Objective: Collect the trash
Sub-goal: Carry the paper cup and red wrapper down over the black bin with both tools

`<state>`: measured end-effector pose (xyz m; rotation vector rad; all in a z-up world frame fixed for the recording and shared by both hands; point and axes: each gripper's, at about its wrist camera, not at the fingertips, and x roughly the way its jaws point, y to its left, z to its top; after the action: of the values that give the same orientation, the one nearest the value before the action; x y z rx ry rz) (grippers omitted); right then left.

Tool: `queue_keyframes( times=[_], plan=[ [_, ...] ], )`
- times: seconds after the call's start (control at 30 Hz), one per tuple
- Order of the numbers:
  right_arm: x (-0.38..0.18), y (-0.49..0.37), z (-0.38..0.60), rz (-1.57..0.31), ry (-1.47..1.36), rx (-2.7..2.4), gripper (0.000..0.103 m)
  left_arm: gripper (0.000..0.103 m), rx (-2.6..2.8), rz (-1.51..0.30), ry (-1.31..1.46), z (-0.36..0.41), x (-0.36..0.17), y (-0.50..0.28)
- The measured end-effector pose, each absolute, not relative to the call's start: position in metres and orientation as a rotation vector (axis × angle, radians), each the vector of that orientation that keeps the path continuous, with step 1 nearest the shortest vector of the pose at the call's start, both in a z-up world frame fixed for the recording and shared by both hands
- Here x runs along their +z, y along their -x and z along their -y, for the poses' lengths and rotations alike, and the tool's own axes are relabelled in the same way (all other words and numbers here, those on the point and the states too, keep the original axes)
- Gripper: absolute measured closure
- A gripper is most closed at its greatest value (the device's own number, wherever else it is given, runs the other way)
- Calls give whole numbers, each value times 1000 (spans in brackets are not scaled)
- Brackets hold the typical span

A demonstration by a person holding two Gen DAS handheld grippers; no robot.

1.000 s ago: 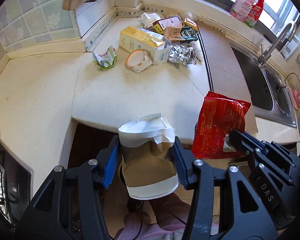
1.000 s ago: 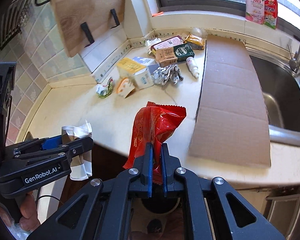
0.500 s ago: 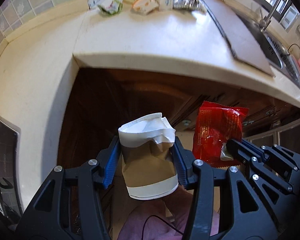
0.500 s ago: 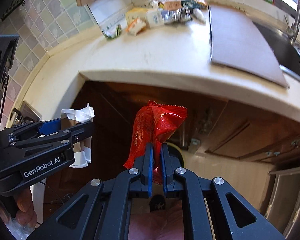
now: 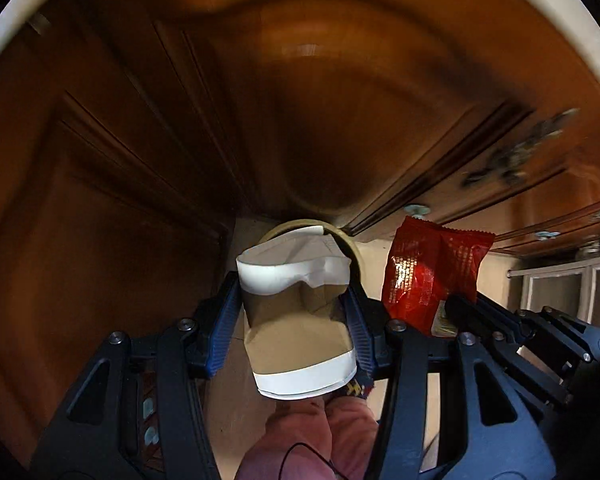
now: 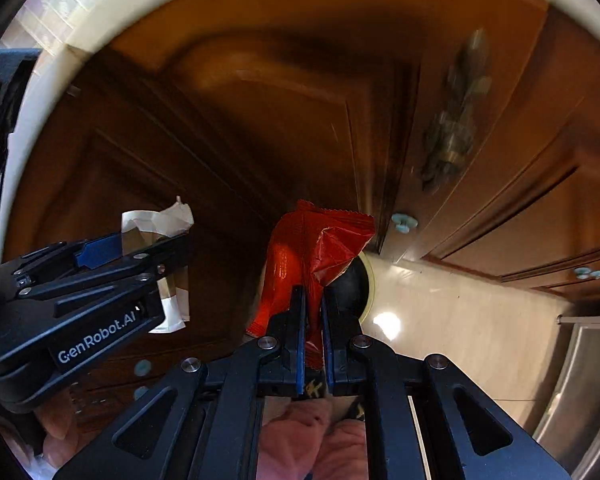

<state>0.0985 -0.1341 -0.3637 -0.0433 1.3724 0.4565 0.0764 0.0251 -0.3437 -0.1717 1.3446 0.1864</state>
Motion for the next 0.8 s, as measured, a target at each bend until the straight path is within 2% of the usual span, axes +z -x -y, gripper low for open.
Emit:
queue_keyframes(
  times=[0.2, 0.4, 0.63, 0.8],
  plan=[
    [-444, -104, 129, -1401, 53, 452, 96, 56, 188, -1375, 157, -22, -407, -71],
    [-497, -111, 124, -1426, 71, 458, 96, 56, 186, -1404, 156, -21, -452, -77],
    [-531, -104, 119, -1436, 96, 467, 96, 56, 172, -1441, 140, -21, -488, -79],
    [-547, -102, 114, -1435, 97, 471, 96, 55, 160, -1455, 138, -31, -493, -83]
  ],
)
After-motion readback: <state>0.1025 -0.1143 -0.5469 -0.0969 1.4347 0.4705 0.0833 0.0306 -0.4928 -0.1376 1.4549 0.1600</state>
